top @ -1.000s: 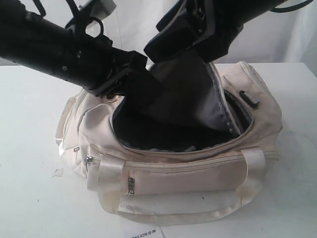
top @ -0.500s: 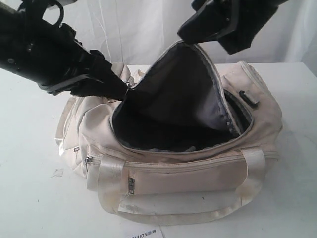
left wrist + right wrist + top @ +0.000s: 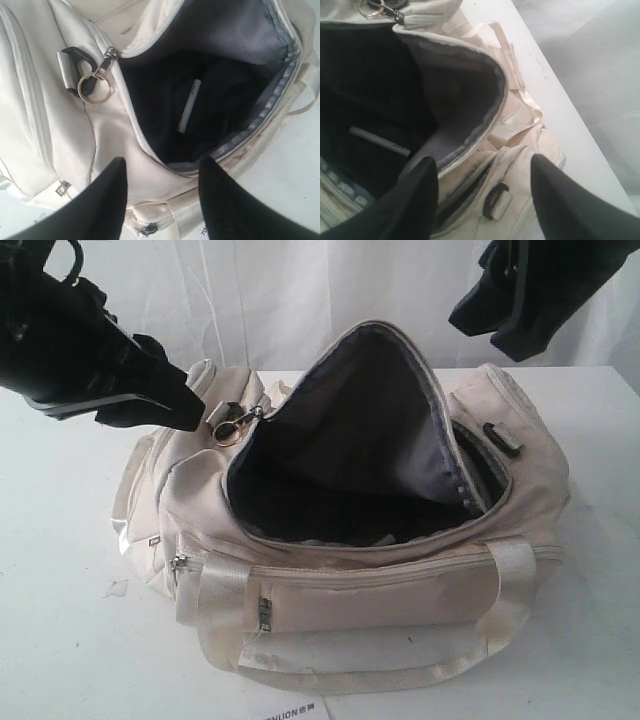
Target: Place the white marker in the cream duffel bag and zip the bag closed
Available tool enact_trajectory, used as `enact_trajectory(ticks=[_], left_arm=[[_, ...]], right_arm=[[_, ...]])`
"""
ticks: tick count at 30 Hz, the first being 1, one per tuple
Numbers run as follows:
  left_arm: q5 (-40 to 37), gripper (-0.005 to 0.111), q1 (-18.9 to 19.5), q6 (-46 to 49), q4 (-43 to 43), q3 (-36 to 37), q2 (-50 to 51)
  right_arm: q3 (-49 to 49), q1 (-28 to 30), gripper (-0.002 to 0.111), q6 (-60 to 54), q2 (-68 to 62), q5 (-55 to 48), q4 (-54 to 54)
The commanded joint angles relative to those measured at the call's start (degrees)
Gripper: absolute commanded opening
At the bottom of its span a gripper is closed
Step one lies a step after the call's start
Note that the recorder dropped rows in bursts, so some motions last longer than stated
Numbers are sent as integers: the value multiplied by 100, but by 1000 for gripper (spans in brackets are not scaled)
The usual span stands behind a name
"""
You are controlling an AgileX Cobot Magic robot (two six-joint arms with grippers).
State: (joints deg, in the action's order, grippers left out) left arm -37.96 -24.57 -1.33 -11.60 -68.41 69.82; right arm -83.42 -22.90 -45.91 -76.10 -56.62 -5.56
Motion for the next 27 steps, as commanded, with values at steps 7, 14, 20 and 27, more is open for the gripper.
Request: enact_trajectory(ticks=[7,14,20,27], left_arm=[[-26,50,-5,-165,236,-23,-63],[-63,50,-5,-293,671,-23,-63],[-82,50,81,-314,867,-23,-63],[146,50,592,-437,867,580,-154]], right_arm=[[16,71,52,-493,-460,686,17],[16,242,52,-679,-598,973,-124],[16,242,52,-1462,-762,1133,-1330],[5,242,52,-1706,-1107,1255,-1305]])
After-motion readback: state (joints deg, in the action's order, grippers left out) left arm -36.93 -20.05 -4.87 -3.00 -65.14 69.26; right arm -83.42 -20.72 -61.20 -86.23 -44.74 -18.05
